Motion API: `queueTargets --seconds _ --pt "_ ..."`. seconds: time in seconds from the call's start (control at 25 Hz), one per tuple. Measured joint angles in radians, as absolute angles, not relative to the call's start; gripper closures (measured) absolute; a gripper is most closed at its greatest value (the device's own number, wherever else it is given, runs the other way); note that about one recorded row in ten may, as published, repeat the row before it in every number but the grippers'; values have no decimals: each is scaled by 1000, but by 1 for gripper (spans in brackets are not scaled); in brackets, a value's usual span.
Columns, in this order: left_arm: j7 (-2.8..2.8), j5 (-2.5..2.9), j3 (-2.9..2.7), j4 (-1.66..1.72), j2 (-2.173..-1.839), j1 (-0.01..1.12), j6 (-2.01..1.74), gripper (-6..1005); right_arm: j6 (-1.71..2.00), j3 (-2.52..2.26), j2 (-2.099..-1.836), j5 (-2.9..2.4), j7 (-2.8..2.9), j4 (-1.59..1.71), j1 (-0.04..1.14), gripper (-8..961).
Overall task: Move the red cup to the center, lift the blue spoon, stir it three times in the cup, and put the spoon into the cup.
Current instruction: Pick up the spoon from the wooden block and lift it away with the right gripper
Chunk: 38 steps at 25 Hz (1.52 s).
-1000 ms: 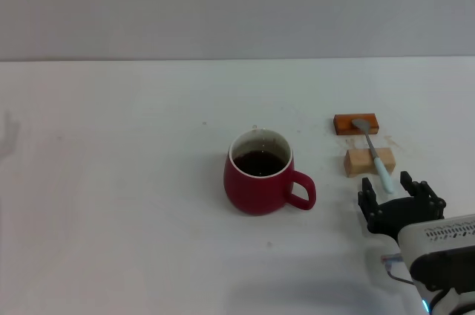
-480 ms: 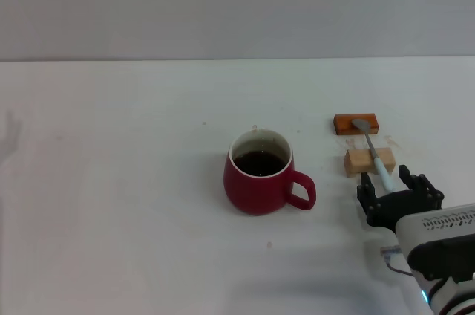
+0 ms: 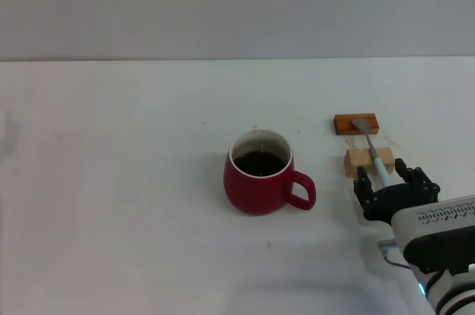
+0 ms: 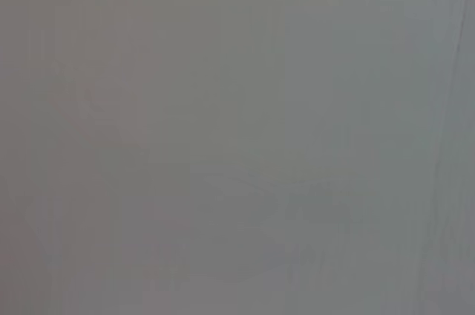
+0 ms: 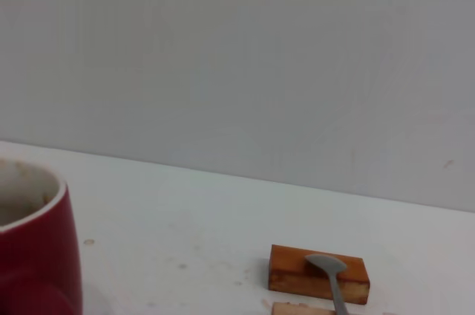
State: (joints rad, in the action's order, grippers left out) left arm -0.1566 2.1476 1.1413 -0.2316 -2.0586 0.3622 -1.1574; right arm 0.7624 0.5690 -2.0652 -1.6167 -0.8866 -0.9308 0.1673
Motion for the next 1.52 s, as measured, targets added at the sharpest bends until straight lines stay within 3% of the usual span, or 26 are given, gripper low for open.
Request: queueTargets --seconds 0.56,0.8,1.24,1.52 --pt "-156 2148 1141 -229 -2059 356 -1179 139 763 569 -2072 -1617 -885 -929 164 374" --pt "-157 2148 1141 -231 -2059 349 -1186 139 760 578 -2074 -1617 -885 -928 161 503" --pt "-158 2149 1141 -232 -2059 344 -1196 140 760 578 -2073 -1617 -885 -930 161 510" --pt "-158 2149 1141 -232 -2059 344 -1198 140 764 580 -2073 -1617 -885 -928 159 599"
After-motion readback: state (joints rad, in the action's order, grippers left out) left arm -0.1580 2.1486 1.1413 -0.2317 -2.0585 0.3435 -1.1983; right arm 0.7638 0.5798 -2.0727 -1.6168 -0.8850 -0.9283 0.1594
